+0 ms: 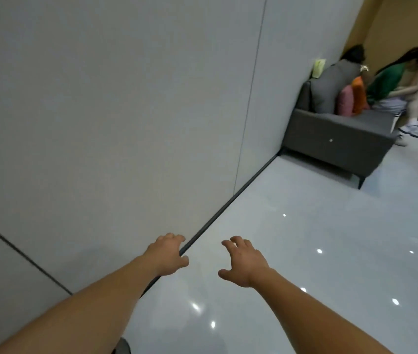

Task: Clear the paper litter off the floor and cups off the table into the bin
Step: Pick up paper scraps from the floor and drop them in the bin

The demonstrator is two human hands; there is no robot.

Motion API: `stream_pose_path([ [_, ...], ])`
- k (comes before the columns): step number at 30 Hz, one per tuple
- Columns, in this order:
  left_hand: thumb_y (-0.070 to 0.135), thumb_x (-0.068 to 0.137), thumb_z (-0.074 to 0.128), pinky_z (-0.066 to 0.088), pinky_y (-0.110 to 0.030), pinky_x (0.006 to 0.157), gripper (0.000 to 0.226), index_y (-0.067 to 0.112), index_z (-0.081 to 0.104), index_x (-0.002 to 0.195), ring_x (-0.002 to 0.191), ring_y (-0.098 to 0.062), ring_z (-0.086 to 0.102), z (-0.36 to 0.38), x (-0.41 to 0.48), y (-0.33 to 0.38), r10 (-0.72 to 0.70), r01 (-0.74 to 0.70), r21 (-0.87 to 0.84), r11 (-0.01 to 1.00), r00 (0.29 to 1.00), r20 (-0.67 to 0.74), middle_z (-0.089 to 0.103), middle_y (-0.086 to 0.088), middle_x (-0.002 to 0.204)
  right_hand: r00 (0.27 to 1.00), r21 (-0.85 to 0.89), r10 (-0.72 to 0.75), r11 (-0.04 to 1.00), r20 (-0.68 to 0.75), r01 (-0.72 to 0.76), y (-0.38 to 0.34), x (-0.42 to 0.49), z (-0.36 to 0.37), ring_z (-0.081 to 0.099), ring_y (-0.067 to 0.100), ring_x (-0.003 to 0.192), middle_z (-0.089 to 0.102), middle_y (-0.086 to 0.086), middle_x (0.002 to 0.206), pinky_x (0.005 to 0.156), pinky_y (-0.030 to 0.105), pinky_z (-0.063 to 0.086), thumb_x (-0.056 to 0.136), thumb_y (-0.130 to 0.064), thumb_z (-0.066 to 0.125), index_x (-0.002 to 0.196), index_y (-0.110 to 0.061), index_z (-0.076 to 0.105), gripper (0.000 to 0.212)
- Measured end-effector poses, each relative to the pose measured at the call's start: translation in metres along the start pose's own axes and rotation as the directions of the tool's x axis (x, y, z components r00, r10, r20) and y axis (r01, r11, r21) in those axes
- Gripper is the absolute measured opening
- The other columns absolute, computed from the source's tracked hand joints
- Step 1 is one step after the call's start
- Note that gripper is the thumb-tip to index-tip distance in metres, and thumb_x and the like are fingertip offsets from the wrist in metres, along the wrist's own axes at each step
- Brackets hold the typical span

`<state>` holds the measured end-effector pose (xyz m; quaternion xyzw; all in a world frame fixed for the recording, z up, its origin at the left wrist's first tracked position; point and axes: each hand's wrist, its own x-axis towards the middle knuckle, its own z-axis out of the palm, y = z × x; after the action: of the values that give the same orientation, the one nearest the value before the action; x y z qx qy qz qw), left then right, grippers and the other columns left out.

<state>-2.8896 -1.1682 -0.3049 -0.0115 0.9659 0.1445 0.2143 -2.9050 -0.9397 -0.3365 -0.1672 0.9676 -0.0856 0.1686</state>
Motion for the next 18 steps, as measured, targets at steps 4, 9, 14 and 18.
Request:
stream_pose_path([
  [4,0.047,0.088,0.052,0.032,-0.039,0.110,0.068,0.024,0.028,0.148,0.137,-0.022,0.029,0.005,0.045,0.118,0.148,-0.148,0.044,0.988,0.989,-0.006,0.032,-0.001,0.150,0.989,0.017,0.150,0.989,-0.021,-0.149,0.112,-0.029,-0.028,0.029,0.026,0.137,0.024,0.003,0.154,0.102,0.041,0.042,0.083,-0.055,0.060,0.150,-0.026,0.024,0.082],
  [9,0.048,0.089,0.052,0.033,-0.037,0.109,0.067,0.026,0.029,0.148,0.138,-0.021,0.029,0.018,0.083,0.241,0.297,-0.298,0.060,0.953,0.954,0.034,0.030,0.000,0.152,0.949,0.044,0.313,0.949,-0.033,-0.311,0.223,-0.069,-0.053,0.030,0.026,0.136,0.026,0.002,0.152,0.101,0.041,0.042,0.083,-0.055,0.060,0.149,-0.025,0.025,0.081],
  [14,0.046,0.089,0.053,0.034,-0.039,0.109,0.066,0.025,0.030,0.148,0.137,-0.021,0.030,0.023,0.126,0.337,0.394,-0.400,0.084,0.913,0.916,0.082,0.031,0.000,0.152,0.896,0.097,0.441,0.895,-0.044,-0.436,0.307,-0.087,-0.073,0.029,0.026,0.137,0.024,0.003,0.153,0.102,0.042,0.041,0.084,-0.055,0.060,0.150,-0.025,0.023,0.081],
  [18,0.045,0.089,0.053,0.034,-0.039,0.108,0.065,0.025,0.030,0.147,0.137,-0.022,0.031,0.029,0.171,0.401,0.459,-0.473,0.110,0.874,0.879,0.134,0.032,0.000,0.151,0.854,0.143,0.520,0.848,-0.032,-0.511,0.364,-0.084,-0.081,0.029,0.026,0.137,0.024,0.003,0.153,0.102,0.043,0.041,0.085,-0.055,0.060,0.150,-0.025,0.023,0.081],
])
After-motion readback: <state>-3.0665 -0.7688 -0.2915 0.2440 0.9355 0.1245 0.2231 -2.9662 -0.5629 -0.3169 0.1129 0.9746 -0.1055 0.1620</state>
